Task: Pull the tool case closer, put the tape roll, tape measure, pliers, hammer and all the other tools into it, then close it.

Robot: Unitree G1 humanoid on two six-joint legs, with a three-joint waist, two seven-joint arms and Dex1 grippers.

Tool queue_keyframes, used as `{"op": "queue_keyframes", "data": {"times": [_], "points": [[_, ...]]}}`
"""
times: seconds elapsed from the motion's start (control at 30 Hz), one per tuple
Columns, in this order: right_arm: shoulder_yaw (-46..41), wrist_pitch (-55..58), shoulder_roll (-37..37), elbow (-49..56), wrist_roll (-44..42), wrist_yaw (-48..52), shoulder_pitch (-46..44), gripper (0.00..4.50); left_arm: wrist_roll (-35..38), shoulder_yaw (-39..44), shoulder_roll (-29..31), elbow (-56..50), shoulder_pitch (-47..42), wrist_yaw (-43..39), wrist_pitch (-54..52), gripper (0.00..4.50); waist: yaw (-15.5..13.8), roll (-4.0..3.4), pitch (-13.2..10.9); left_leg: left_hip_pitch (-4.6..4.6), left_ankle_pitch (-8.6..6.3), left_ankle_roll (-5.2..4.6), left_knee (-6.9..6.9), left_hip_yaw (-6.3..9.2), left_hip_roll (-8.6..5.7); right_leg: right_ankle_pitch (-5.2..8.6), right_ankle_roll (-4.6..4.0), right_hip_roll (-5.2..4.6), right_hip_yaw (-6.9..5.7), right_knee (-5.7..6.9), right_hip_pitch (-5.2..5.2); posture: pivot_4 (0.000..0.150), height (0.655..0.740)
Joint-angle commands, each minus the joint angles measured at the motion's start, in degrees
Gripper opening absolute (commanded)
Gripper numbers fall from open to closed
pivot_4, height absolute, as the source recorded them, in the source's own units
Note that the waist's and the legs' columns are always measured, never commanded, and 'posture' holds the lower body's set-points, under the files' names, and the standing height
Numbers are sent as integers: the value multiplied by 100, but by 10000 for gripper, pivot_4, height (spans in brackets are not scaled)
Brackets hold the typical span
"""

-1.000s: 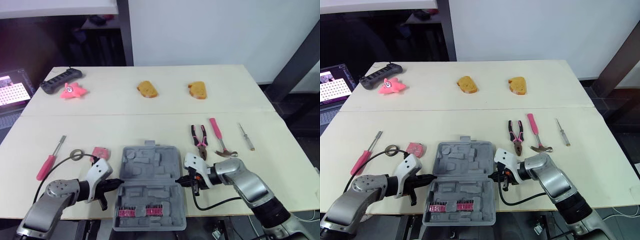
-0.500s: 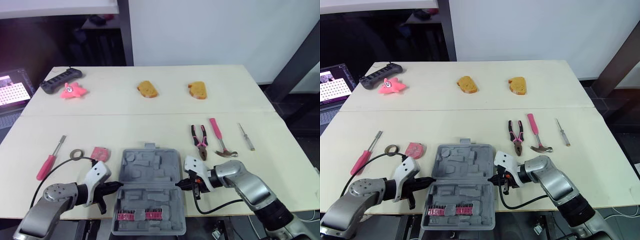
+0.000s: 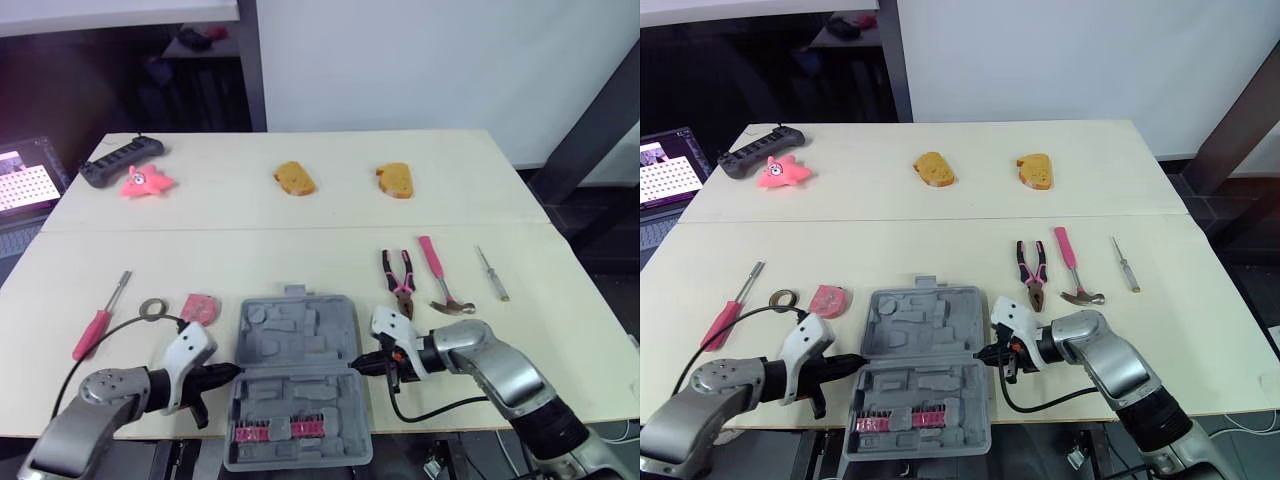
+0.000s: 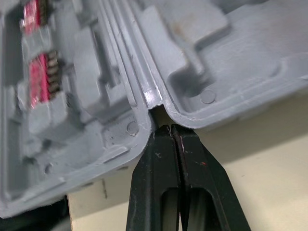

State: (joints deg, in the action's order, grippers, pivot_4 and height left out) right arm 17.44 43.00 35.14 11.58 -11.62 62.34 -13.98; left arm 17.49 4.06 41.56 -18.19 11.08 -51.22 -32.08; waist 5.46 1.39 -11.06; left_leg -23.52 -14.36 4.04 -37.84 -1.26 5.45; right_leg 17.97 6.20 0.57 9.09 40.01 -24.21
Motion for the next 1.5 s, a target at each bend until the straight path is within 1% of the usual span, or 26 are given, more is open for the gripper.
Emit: {"op": "queue_keyframes", "data": {"times": [0.03,0.23,0.33,0.4,0.43,0.5,0.53,0.57,0.6,0.63,0.67,0.73,0.87,1.0,1.13,1.3,1.4,1.5], "points": [[-450,-29,253,123,-285,17,13,610,89,426,143,-11,134,2,186,0,0,0,0,0,0,0,0,0,0,0,0,0,0,0,0,1500,7129],[-1094,-172,768,-17,-718,304,34,610,500,1267,222,108,250,-140,299,0,0,5,-1,0,0,0,1,-1,0,2,-1,0,1,-1,-2,1500,7129],[-1624,-89,991,-14,-1225,594,129,610,757,1791,270,179,300,-243,357,0,-1,8,-2,-1,-1,-1,1,-1,0,3,0,0,1,-1,-2,1500,7129],[-1948,80,1144,-53,-1537,731,181,0,892,2137,326,264,372,-353,424,5375,0,9,-2,-1,-1,-1,1,-2,0,2,0,0,1,-1,-2,1500,7129],[-2112,125,1249,-86,-1656,803,228,2756,919,2331,381,318,433,-435,500,8630,0,9,-2,-1,-1,-1,1,-2,0,3,1,0,1,-1,-2,1500,7129],[-2547,64,1490,-273,-1850,979,366,9114,949,2862,461,665,518,-568,817,18163,1,10,-3,-1,-1,-1,2,-2,0,3,0,0,1,-1,-2,1500,7129],[-2704,13,1579,-373,-1902,1026,419,14373,966,3063,481,833,531,-602,944,23626,0,11,-3,-1,-1,-1,2,-2,0,3,0,0,1,-2,-2,1500,7129],[-2803,-69,1643,-465,-1914,1044,459,18618,979,3208,492,1006,526,-620,1046,27973,1,12,-4,-1,-1,-1,2,-2,0,4,-2,0,1,-2,-2,1500,7129],[-2995,-265,1734,-674,-1905,1116,542,24087,919,3410,537,1274,608,-693,1262,33940,2,12,-4,-1,-1,-1,2,-2,0,6,-4,0,1,-2,-3,1500,7129],[-3110,-409,1793,-816,-1904,1166,597,28895,870,3528,570,1464,665,-758,1426,38563,5,14,-2,-1,-1,-1,1,-3,0,7,-5,0,1,-2,-3,1500,7129],[-3364,-514,1814,-1026,-1981,1191,621,34407,845,3713,594,1710,739,-796,1584,44453,12,15,-2,-1,-1,-2,2,-4,0,10,-8,0,1,-3,-4,1500,7129],[-3728,-624,1818,-1403,-2110,1144,551,44490,821,3928,636,2060,864,-927,1910,45000,21,15,-3,-1,-3,-4,2,-8,0,15,-8,-1,3,-4,-5,1500,7129],[-3997,-1363,2126,-2327,-1766,1286,683,44490,872,4386,645,2873,971,-980,2384,45000,22,15,-3,0,-3,-4,6,-14,1,16,-10,-2,6,-4,-11,1500,7129],[-4095,-1764,2246,-3083,-1660,1304,600,44490,1153,4487,561,2867,1087,-1221,2380,45000,13,22,-1,0,-3,-4,7,-19,1,25,-21,-7,6,-5,-11,1500,7129],[-4026,-1860,2214,-3248,-1707,1324,462,44490,1146,4434,583,2927,1007,-1215,2524,45000,20,21,-1,1,-3,-4,14,-22,1,25,-22,-10,6,-5,-14,1500,7129],[-3732,-1409,2127,-2753,-1952,1374,53,44490,1200,4442,539,2754,983,-1192,2569,45000,72,20,0,8,-3,-4,26,-26,1,22,-20,-10,7,-5,-15,1500,7129],[-3366,-604,2066,-2085,-2373,1469,-338,44490,1535,4548,338,2159,1265,-1229,2240,45000,99,20,0,11,-3,-3,41,-28,1,22,-17,-10,9,-5,-17,1500,7129],[-2829,-202,2065,-1485,-2481,1621,-737,44490,1659,4638,95,1653,1594,-1082,2127,45000,113,20,-1,12,-2,-3,49,-27,2,20,-13,-10,8,-5,-19,1500,7129]]}}
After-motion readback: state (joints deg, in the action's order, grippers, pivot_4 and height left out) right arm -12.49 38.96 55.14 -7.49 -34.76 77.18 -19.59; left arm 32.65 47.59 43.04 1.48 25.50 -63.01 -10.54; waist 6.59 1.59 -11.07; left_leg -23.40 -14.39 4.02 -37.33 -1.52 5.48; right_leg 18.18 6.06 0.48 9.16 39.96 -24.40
